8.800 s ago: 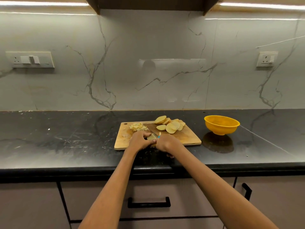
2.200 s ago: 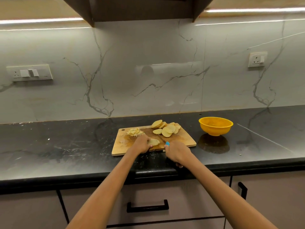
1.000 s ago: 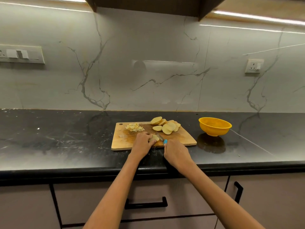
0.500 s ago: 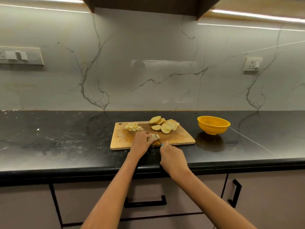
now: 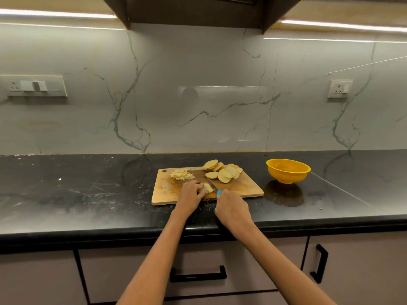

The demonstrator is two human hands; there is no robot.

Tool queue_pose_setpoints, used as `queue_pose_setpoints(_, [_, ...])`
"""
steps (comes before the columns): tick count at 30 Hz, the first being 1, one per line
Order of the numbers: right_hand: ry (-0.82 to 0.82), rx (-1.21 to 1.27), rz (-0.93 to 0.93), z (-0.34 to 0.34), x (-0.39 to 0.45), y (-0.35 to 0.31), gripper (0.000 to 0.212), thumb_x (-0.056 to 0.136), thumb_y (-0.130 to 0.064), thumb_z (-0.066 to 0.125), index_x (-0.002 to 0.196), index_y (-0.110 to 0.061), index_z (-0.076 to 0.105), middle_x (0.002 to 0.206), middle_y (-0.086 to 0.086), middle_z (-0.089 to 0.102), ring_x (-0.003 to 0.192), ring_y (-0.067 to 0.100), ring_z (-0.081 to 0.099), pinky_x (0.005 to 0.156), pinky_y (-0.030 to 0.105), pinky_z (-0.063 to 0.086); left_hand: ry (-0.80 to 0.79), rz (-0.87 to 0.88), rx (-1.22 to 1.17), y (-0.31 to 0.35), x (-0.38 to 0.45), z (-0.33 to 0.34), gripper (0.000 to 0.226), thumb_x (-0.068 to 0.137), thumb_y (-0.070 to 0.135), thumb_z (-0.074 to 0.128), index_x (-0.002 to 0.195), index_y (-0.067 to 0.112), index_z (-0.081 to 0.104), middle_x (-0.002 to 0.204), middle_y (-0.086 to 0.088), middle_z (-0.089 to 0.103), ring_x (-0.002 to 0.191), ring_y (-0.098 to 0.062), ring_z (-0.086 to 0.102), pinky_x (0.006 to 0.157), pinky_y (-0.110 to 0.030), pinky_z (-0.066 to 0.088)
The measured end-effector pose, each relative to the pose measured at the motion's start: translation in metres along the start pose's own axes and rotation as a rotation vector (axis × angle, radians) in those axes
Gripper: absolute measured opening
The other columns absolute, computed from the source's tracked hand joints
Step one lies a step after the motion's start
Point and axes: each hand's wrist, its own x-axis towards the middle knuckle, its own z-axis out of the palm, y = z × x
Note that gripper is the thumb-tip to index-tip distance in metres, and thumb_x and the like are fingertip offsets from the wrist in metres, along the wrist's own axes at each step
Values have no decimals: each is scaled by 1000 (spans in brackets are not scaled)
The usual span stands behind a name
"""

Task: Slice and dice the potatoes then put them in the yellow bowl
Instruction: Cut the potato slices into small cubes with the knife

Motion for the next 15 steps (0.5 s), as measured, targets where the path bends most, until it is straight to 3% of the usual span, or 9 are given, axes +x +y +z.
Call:
queue_pose_setpoints(8, [-19,-120,-59,1,3,-4,23,96,-15,49,115,-5,57,105,10,65,95,23,64,78,31,49,12,21,-6,-4,4,1,43,91,27,58,127,4,55,137,-10,50,127,-23,43,106,-31,30])
queue_pose_setpoints(15, [-27,-326,-194,8,20,-22,22,96,-8,46,110,-6,63,111,11,64,94,23,65,68,27,46,4,21,-35,0,3,-3,35,90,23,59,119,3,63,128,-11,58,119,-23,51,100,-30,35])
